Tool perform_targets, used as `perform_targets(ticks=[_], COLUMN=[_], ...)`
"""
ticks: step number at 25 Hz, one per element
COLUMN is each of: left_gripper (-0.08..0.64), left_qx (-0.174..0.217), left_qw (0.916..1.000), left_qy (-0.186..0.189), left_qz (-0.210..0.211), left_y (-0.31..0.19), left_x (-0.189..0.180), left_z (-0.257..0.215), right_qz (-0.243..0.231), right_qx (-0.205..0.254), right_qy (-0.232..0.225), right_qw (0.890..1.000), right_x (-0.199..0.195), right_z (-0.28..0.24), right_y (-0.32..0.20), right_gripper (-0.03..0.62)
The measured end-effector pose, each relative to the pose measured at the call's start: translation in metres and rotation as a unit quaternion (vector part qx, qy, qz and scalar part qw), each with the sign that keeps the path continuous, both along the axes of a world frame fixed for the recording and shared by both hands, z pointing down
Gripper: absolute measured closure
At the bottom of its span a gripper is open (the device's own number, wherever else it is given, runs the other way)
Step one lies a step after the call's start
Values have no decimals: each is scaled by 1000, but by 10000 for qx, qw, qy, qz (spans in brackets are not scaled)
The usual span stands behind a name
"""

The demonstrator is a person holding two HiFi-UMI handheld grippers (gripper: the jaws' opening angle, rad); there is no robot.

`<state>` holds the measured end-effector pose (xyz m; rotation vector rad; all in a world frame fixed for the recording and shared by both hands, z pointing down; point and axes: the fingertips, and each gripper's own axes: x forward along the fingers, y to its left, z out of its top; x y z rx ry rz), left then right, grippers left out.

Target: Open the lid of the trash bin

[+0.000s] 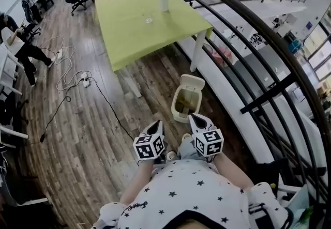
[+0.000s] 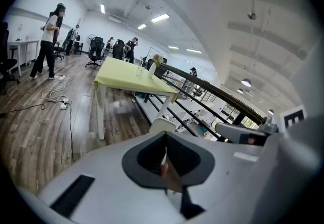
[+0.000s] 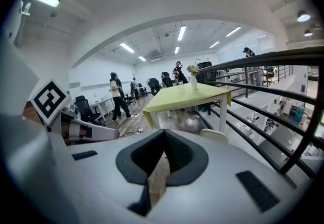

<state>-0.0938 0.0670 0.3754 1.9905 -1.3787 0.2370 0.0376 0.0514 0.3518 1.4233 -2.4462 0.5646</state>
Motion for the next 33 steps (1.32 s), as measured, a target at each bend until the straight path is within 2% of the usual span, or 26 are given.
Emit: perform_targets(ticks=[10, 33], left_gripper=[548, 548], left_qx=[-1, -107], left_qw=[10000, 9999], left_qy=[-5, 41], left_qz=[-5, 75], left_y=[1, 5], left_x=[-1, -7], left_z=[-1, 11], right_qz=[-145, -63], right_qx=[-205, -198], right_qy=[-117, -61], right_qw=[9996, 9998], right_x=[-6, -12], right_z=[0, 5], right_y=[6, 7], right_gripper=[600, 600])
